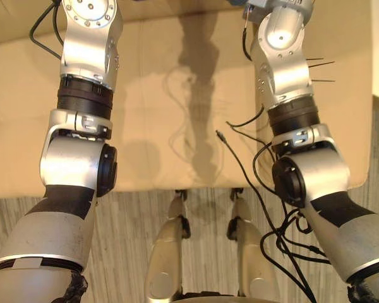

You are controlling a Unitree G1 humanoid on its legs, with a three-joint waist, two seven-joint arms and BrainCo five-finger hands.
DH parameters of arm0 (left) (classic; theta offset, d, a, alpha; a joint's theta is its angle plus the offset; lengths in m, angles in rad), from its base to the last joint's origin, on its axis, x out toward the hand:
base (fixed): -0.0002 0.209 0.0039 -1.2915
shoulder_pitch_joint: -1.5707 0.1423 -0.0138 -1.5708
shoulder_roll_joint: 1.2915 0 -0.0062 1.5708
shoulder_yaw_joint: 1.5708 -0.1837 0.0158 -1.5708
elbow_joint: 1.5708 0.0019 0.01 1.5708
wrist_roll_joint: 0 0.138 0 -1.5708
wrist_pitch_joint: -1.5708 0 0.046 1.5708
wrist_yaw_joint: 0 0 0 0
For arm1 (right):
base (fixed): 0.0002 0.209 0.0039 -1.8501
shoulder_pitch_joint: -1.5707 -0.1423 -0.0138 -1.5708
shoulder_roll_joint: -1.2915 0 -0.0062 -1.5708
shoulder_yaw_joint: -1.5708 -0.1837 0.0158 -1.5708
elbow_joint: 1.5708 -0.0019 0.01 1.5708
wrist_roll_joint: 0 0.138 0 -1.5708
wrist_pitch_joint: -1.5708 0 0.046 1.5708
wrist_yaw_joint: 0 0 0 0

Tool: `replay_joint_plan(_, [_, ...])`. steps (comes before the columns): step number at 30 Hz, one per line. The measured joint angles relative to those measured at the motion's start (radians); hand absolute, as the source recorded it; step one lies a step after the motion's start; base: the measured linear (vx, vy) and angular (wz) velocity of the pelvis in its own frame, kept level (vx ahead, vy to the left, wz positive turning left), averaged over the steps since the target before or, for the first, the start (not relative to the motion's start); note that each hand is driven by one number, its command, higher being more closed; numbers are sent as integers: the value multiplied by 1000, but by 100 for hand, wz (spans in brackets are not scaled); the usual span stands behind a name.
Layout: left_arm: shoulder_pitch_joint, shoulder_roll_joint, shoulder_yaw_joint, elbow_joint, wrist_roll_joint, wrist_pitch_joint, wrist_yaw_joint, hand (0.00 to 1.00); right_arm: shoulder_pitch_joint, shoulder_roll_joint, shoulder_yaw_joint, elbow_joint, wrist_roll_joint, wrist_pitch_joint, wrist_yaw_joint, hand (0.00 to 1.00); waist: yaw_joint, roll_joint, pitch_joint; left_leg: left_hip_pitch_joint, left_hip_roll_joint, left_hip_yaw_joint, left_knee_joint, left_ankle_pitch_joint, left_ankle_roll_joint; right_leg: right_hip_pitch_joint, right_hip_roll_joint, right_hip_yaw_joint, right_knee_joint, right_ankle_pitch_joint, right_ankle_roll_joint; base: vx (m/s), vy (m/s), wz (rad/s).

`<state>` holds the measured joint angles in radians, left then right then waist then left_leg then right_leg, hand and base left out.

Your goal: Pick up cushions and gather them together orderly.

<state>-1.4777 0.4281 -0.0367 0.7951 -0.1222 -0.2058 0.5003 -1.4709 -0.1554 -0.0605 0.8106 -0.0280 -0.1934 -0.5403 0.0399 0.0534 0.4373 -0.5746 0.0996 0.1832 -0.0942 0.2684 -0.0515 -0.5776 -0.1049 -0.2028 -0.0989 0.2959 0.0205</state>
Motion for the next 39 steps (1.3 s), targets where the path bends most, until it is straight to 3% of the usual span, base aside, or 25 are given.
replay_joint_plan(4, [49,-30,15,102,-41,3,-48,0,28,-11,8,116,69,21,68,0,1,-2,35,-60,0,-14,0,4,-1,-47,-1,-16,0,2,0,-9,101,14])
replay_joint_plan(7, [130,-73,88,119,-68,14,-73,0,98,-8,33,116,99,51,106,0,0,-7,69,-72,4,-10,0,12,-6,-58,-2,-16,0,2,1,13,106,3])
replay_joint_plan(11, [264,-160,130,117,-92,24,-87,0,231,5,62,85,118,53,132,0,-5,-7,76,-71,6,-1,0,12,-6,-58,-1,-11,0,2,1,31,106,-3])
replay_joint_plan(13, [317,-182,130,90,-101,20,-88,0,290,11,71,-12,131,46,137,0,-14,-7,76,-58,8,13,0,12,-6,-51,-2,-2,1,2,1,12,103,-9])
replay_joint_plan(18, [392,-175,155,54,-99,11,-110,0,380,8,91,-112,155,23,177,0,-19,-8,76,-36,25,27,0,7,-12,-36,8,12,1,1,1,-38,58,-11])
replay_joint_plan(22, [460,-115,156,-8,-99,13,-131,0,473,-22,101,-232,192,10,214,0,-19,-8,76,-15,42,41,0,8,-14,-21,24,20,1,1,1,-71,5,-12])
replay_joint_plan(28, [675,-8,161,-321,-102,-24,-153,0,734,-115,98,-539,234,-27,273,0,-11,-8,74,87,57,43,0,-2,-28,75,36,18,9,-19,-7,-30,8,-2])
replay_joint_plan(32, [946,-32,175,-526,-104,-62,-204,0,1005,-138,90,-693,232,-43,338,0,0,-9,73,196,58,38,0,-18,-33,159,37,12,73,-82,-4,17,9,2])
replay_joint_plan(33, [1053,-59,178,-539,-106,-72,-232,0,1112,-138,91,-713,225,-44,365,0,0,-11,48,231,58,38,2,-34,-36,181,36,12,101,-112,-2,91,-8,6])
replay_joint_plan(34, [1169,-90,177,-533,-110,-72,-259,0,1224,-136,94,-711,213,-44,393,0,1,-14,-19,234,56,35,11,-59,-41,183,34,12,114,-137,7,117,-16,6])
replay_joint_plan(39, [1499,-132,175,-446,-100,-68,-355,0,1524,-134,88,-597,136,-45,488,0,-5,-34,-147,329,49,34,30,-114,-41,287,31,12,114,-183,25,135,-9,3])
